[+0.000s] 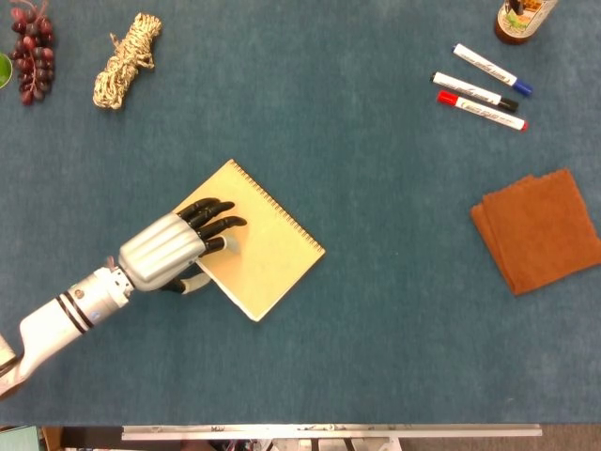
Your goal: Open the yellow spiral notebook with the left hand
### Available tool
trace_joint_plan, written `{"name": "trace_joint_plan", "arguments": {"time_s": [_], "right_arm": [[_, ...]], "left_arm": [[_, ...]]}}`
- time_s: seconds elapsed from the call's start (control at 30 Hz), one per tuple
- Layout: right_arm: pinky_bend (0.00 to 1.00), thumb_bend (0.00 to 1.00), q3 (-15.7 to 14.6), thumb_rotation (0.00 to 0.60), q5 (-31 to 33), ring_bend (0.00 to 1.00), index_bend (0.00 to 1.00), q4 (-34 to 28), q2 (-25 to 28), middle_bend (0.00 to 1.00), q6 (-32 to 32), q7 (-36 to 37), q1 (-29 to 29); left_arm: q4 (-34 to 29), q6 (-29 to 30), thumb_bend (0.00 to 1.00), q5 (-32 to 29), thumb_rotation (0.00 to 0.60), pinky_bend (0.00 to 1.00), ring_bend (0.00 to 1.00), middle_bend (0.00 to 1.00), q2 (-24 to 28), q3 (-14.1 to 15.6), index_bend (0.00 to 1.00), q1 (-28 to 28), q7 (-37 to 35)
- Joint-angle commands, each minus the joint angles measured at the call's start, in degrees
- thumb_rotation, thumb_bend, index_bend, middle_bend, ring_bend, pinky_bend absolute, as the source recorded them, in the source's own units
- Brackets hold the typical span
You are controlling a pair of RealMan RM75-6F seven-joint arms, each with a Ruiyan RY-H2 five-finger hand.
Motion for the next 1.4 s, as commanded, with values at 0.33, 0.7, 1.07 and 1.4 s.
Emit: {"name": "trace_joint_plan", "arguments": {"time_s": [0.33,0.7,1.07,1.4], "right_arm": [[0.32,0.24,0.3,0.6,0.4,0.24,0.33,0.9,-0.1,0.28,0.5,1.1,-0.5],[0.32,0.24,0.6,0.6,0.9,0.24,0.33,2.6,-0.4,0.28,1.1,3.0,-1.1],[0.32,0.25,1.0,0.6,0.9,0.23,0.33,4.1,-0.6,0.28,1.4,4.7,-1.4],[0.32,0.24,1.2,0.6,0.7,0.23,0.33,4.4,-0.8,0.28,1.2,5.0,-1.3]], "left_arm": [[-10.2,-3.3,0.3,-3.0,0.6,0.07,0.02,0.15,2.1,-2.9,0.33,-3.7,-1.9],[-17.7,-8.2,0.38,-7.3,0.6,0.04,0.01,0.17,2.3,-7.0,0.47,-7.2,-2.1],[-20.8,-11.6,0.46,-9.9,0.6,0.02,0.01,0.28,1.9,-7.6,0.71,-8.1,-3.6],[-23.8,-10.0,0.46,-10.1,0.6,0.02,0.01,0.29,6.0,-6.9,0.72,-7.1,-5.0]]}}
